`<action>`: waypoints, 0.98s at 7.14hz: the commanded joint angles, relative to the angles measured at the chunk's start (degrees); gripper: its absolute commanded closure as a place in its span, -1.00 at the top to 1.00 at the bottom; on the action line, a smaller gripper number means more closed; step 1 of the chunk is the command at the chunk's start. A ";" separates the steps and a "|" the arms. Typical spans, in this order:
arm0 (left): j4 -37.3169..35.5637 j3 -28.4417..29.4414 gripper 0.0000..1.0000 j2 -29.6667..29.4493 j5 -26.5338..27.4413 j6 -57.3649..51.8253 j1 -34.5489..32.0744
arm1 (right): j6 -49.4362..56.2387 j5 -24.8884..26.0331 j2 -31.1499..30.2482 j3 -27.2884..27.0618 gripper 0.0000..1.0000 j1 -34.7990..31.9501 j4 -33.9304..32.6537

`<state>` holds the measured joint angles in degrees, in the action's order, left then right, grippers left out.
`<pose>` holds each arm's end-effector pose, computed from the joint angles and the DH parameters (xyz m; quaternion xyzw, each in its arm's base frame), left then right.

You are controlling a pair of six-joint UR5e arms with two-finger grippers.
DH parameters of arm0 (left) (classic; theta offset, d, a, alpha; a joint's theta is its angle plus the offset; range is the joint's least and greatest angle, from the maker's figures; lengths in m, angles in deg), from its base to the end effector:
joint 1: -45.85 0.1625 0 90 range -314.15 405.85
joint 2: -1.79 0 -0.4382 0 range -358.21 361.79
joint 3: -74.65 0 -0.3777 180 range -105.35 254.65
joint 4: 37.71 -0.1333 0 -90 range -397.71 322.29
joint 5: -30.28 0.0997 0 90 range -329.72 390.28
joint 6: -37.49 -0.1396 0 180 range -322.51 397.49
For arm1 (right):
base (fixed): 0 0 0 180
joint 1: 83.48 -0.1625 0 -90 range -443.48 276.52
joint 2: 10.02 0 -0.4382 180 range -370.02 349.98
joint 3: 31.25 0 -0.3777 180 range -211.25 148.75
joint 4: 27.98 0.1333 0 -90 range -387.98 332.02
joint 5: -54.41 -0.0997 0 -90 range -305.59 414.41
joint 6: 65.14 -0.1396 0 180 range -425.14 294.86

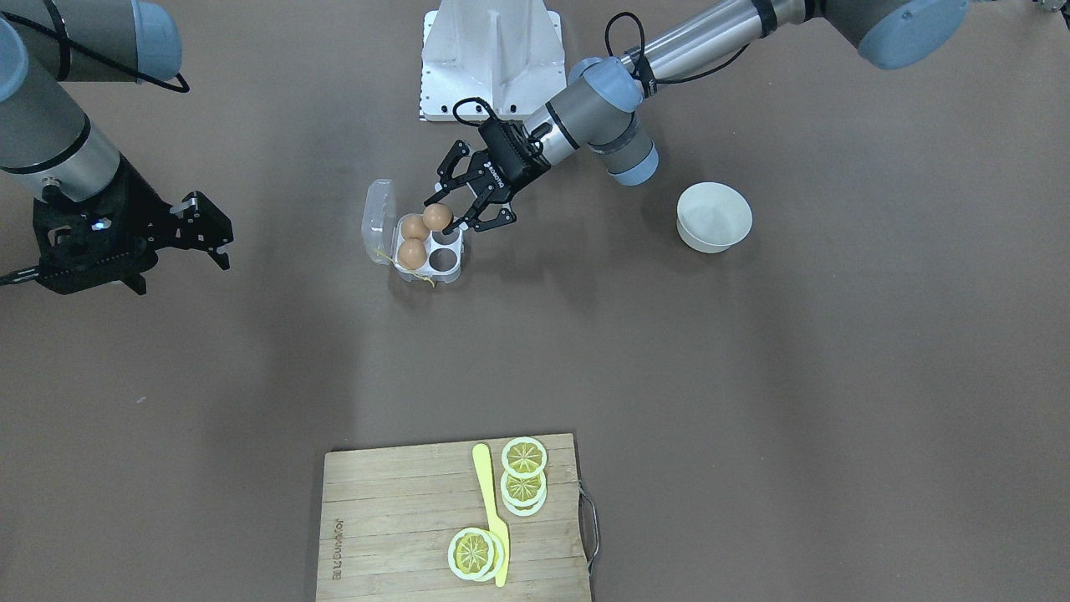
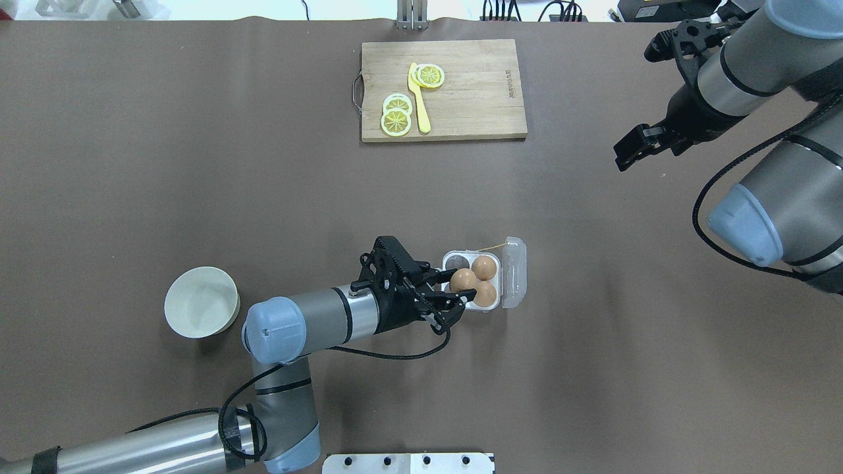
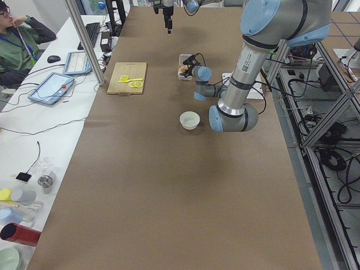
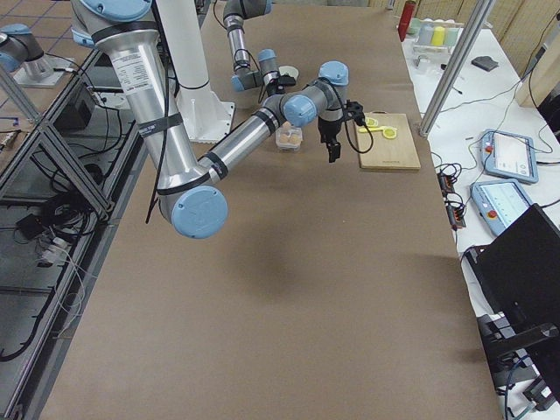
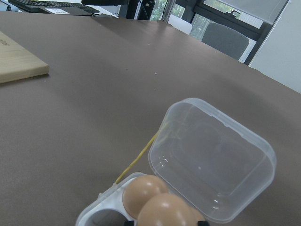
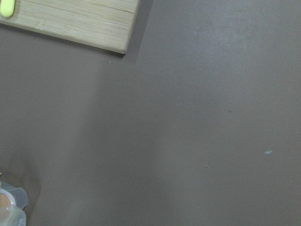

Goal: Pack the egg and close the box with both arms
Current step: 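Lower the egg into the empty slot of the egg box and open the left gripper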

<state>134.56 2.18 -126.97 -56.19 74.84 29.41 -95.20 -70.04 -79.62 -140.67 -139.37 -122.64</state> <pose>0.6683 -0.3451 0.2380 0.4608 0.6357 0.1693 0.5957 -0.2862 -0.5195 0.3680 0.0945 -0.3924 -0.1216 0.9068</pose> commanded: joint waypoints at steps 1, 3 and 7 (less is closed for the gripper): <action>-0.01 -0.04 -0.02 -0.09 0.07 0.00 0.00 | 0.00 0.00 -0.01 0.00 1.00 0.00 0.00; -0.01 -0.12 0.67 -0.09 0.07 0.00 0.00 | 0.00 0.09 -0.01 0.00 1.00 0.09 0.00; 0.08 -0.47 0.94 -0.09 0.07 0.09 0.00 | 0.00 0.00 -0.01 -0.09 1.00 0.00 0.00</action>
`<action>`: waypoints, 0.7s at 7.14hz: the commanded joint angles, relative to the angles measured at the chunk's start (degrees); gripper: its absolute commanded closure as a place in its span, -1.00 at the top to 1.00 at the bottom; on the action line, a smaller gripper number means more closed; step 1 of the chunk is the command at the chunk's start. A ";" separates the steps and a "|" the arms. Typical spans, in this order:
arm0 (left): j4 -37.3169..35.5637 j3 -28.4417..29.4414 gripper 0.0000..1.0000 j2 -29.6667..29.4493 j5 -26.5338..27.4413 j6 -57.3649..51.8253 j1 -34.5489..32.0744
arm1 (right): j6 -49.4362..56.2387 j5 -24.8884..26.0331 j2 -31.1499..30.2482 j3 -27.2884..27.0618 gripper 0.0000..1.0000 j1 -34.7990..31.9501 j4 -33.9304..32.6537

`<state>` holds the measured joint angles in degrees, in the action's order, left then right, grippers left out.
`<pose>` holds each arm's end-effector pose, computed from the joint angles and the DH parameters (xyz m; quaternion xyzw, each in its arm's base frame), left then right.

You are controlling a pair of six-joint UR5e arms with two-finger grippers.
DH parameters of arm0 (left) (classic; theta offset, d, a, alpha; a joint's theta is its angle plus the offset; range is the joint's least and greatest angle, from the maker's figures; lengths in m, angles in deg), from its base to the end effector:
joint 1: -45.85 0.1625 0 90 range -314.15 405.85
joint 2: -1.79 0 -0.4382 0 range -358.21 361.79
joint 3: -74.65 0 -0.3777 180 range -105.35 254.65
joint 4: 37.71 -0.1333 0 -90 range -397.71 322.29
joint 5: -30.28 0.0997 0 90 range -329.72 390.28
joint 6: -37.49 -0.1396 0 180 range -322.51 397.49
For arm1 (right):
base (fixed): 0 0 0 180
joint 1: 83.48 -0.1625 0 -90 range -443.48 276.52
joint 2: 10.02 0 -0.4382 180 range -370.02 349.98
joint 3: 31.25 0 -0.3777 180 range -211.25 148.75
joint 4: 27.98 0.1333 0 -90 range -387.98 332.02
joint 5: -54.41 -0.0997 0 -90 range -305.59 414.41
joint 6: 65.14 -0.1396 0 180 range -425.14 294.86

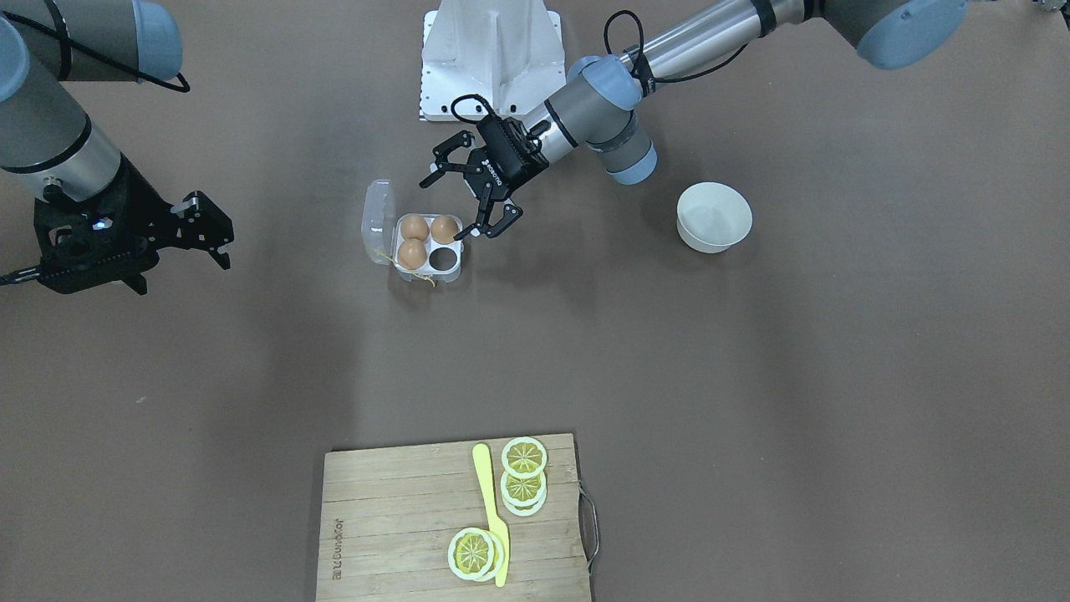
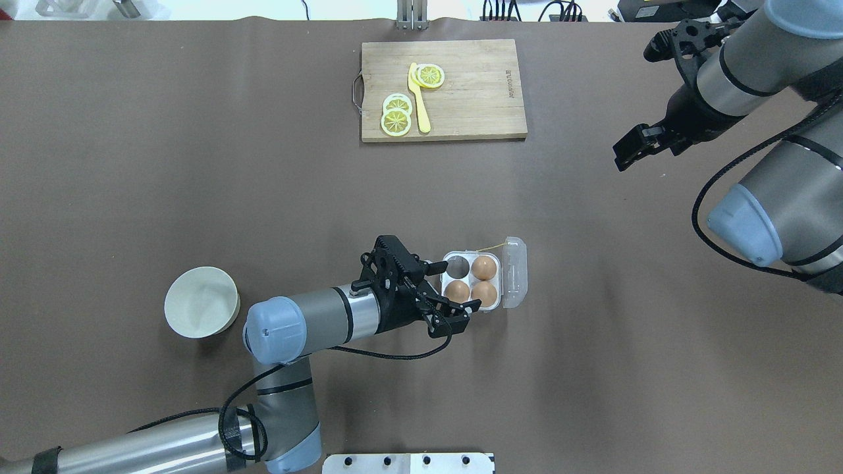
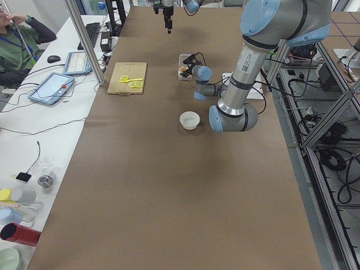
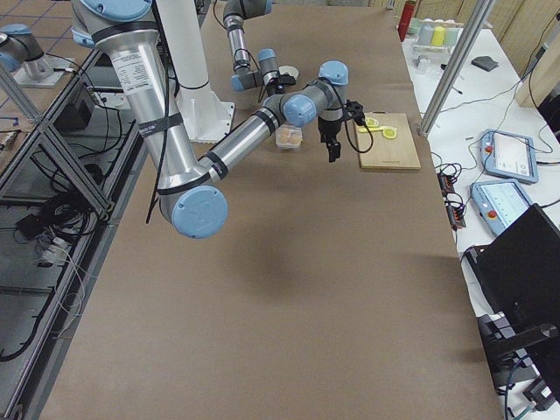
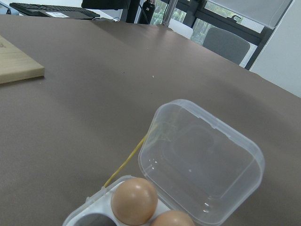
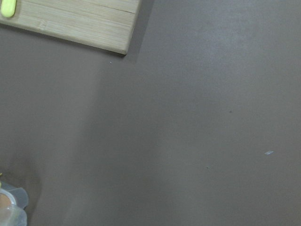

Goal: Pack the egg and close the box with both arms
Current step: 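Lower the egg into the empty slot of the egg box and open the left gripper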

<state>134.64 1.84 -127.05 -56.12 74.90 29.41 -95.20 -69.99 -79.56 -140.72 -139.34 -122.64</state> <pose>0.6666 -0.3448 0.2340 0.4622 0.6380 0.1674 0.5927 -0.2865 -0.5195 0.3671 0.0954 -0.3925 -0.1219 0.9066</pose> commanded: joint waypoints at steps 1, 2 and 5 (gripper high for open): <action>0.00 -0.39 0.94 -0.01 0.00 0.20 -0.09 | 0.00 0.04 0.02 -0.04 1.00 -0.04 0.00; -0.26 -1.00 0.93 -0.01 -0.09 0.47 -0.26 | 0.00 0.04 0.02 -0.04 1.00 0.05 0.00; -1.75 -3.82 0.93 0.08 -0.17 9.12 -2.36 | -0.09 -0.05 0.02 -0.04 1.00 0.05 0.00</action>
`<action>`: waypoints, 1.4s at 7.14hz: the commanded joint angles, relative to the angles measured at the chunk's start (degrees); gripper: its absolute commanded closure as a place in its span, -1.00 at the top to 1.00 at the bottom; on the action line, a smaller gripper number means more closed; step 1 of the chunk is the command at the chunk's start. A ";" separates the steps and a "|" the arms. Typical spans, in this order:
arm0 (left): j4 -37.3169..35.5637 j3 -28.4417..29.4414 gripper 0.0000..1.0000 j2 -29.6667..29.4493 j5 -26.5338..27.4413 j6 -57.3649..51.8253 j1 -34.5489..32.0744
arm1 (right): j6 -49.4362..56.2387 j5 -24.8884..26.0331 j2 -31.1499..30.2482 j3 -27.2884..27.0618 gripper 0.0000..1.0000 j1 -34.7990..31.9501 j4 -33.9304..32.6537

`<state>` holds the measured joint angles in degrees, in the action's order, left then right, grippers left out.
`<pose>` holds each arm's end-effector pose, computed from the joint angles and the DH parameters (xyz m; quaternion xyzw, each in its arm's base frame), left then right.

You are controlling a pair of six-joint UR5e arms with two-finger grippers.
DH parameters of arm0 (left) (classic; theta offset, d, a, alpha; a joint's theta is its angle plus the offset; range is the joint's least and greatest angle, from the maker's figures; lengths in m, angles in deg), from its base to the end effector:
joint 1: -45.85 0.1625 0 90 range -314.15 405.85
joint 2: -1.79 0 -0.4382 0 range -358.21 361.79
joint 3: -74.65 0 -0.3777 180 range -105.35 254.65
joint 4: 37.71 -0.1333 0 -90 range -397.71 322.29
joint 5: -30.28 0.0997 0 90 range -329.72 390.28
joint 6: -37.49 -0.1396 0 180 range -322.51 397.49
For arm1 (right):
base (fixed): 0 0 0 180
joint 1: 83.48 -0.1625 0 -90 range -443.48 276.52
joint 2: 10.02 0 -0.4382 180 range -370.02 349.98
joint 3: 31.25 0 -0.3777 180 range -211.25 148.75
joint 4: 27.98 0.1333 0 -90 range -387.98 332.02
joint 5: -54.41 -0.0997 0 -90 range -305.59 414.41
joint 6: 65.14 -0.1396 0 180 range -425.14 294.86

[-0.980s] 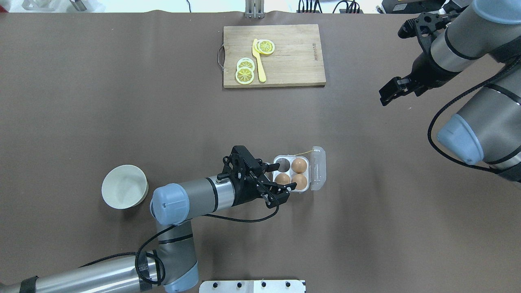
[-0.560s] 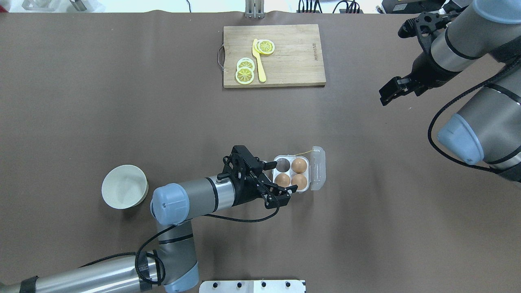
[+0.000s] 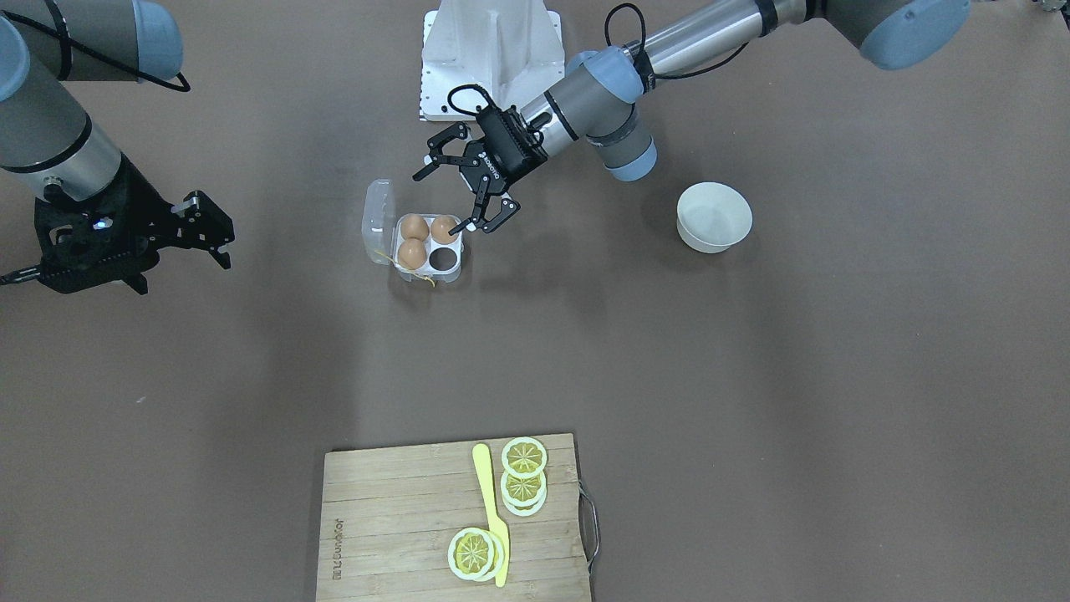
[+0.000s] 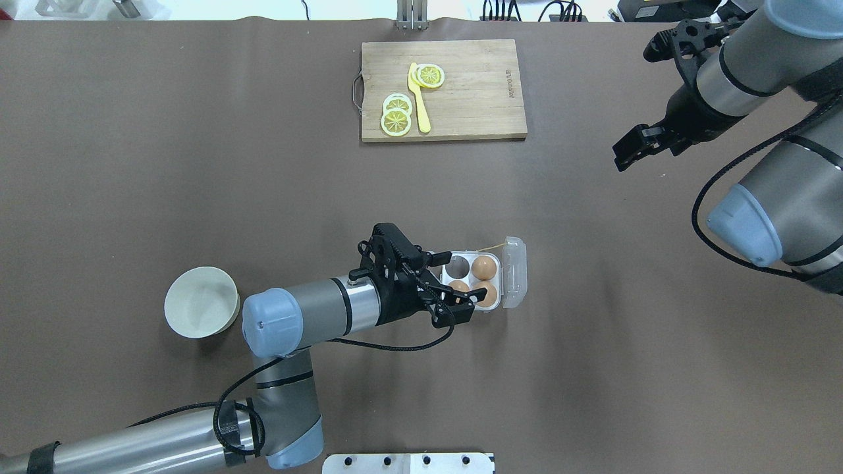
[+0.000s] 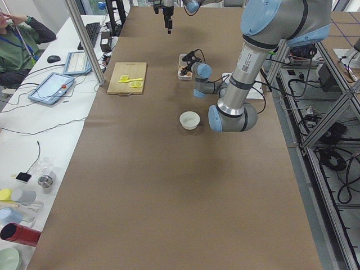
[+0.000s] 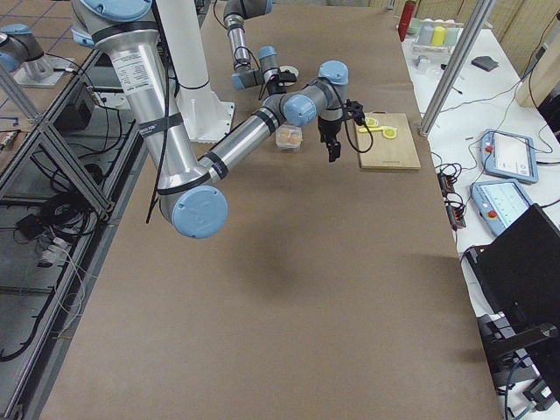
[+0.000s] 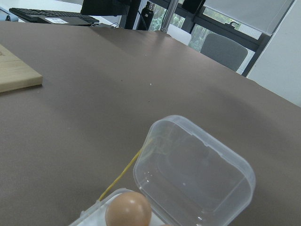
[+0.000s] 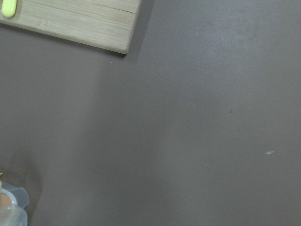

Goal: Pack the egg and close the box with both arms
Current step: 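Withdraw the left gripper from the box while the right gripper moves toward the lid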

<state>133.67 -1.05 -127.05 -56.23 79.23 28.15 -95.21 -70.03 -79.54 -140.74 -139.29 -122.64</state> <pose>0.6476 -0.3555 0.2128 0.4497 0.6593 0.1352 0.5872 -0.2870 -0.5191 0.3667 0.0953 -0.3930 -0.1224 0.9064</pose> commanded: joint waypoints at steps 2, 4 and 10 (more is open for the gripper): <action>-3.84 -2.16 0.93 0.95 -0.77 9.56 -3.46 | -4.26 -0.62 -0.08 -0.20 0.99 0.01 0.00; -14.17 -6.79 0.94 1.74 -6.01 10.90 -7.85 | -11.29 -3.51 -1.05 -0.55 0.94 1.23 5.33; -30.48 -12.72 0.94 9.91 -47.74 15.30 -36.22 | -16.76 -7.21 -5.09 -0.46 -1.00 8.26 16.69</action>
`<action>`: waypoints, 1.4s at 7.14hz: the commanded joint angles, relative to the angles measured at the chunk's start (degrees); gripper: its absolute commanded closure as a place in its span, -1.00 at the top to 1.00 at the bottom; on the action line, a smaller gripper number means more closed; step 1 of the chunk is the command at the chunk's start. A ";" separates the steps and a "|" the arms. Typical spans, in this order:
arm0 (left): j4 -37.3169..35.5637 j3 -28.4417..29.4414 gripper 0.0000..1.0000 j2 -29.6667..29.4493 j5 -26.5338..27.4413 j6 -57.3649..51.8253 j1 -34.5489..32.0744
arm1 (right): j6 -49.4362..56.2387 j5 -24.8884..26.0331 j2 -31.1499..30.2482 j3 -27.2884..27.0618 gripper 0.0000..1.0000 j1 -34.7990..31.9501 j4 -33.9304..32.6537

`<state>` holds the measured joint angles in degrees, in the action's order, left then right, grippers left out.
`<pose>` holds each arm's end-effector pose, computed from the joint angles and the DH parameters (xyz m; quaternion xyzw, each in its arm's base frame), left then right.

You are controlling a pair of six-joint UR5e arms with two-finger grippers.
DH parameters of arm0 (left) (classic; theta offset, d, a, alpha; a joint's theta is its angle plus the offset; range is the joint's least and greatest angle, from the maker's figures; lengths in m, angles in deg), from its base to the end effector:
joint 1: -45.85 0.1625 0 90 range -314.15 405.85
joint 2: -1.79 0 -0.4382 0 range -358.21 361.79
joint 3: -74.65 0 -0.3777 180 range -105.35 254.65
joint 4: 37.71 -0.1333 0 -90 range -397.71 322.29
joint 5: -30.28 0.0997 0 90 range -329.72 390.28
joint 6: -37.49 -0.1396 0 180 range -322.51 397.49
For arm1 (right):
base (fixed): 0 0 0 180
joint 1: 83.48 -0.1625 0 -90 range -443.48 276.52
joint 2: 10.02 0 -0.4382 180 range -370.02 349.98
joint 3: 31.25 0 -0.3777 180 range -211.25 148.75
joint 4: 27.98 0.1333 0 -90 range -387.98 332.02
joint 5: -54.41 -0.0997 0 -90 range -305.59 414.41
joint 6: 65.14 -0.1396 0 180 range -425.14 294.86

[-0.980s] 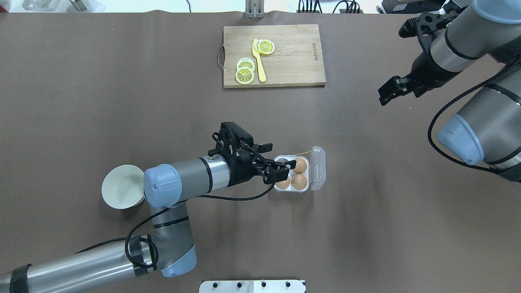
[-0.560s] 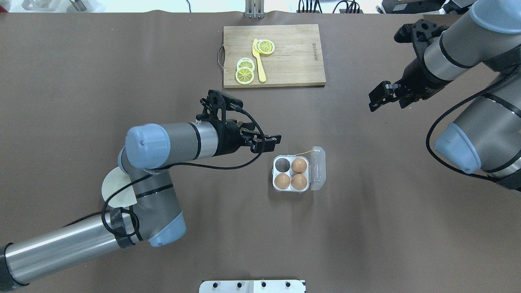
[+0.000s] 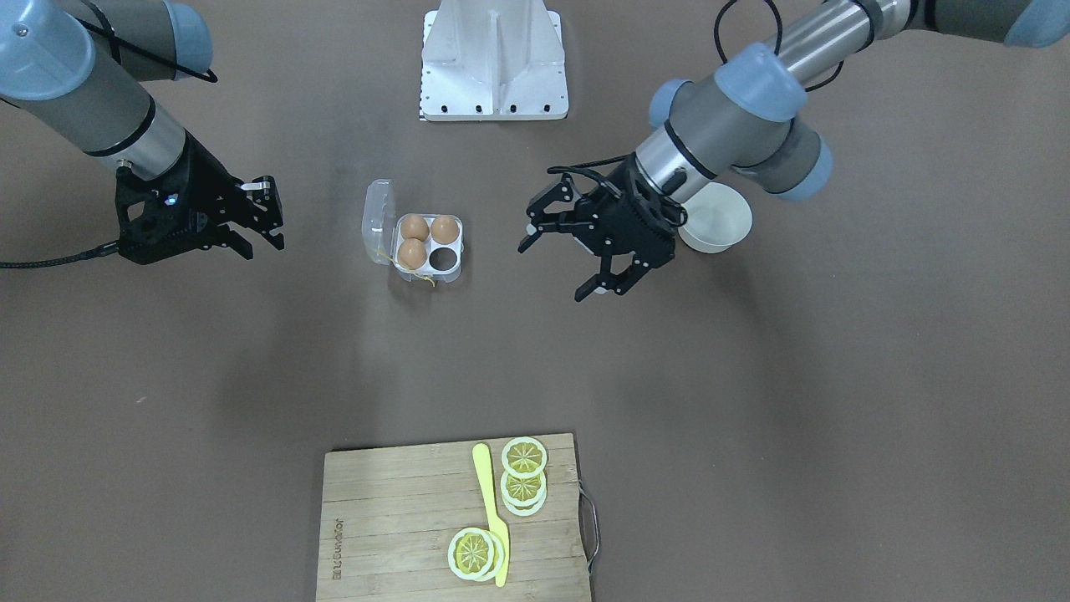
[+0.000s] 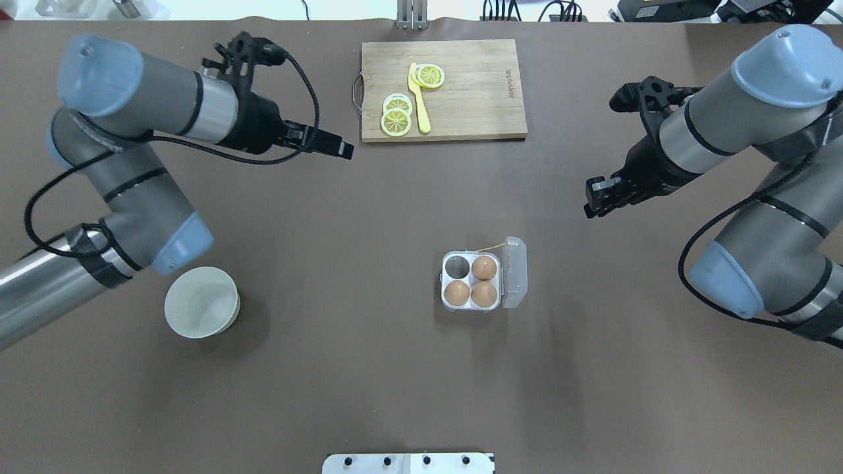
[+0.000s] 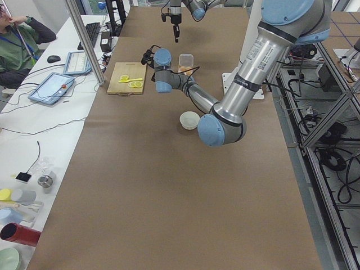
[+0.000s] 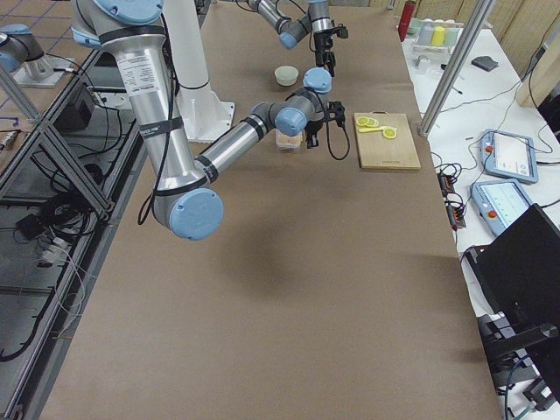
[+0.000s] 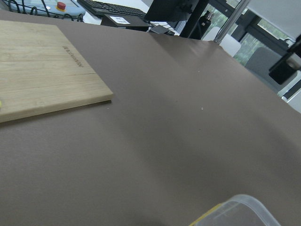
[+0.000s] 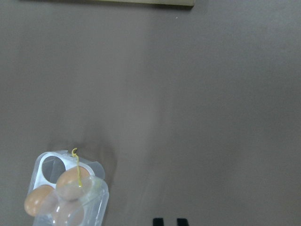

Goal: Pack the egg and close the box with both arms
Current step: 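Withdraw the left gripper from the box while the right gripper moves toward the lid, then push the open clear lid down over the eggs with the right gripper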

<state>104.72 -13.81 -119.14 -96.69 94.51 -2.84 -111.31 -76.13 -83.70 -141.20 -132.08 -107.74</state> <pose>0.4111 -0.5425 0.2702 0.2248 0.6266 0.1077 0.7384 -0.3472 -0.4581 0.3603 0.0471 -0.4861 -0.1008 0.8668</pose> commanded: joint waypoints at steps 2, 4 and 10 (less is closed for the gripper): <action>-3.03 0.40 0.94 5.42 -11.80 -0.15 -9.21 | -10.65 2.46 -0.41 0.88 -1.00 7.44 8.97; -3.12 0.40 0.94 7.10 -13.57 -0.24 -10.81 | -17.17 8.88 2.56 1.23 -1.00 13.95 10.24; -7.04 0.32 0.94 7.73 -17.32 -0.58 -15.87 | -21.94 13.04 11.53 1.67 -1.00 13.82 5.36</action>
<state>100.39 -13.43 -111.36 -111.53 94.28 -15.61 -133.29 -62.96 -73.94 -139.49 -116.31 -99.34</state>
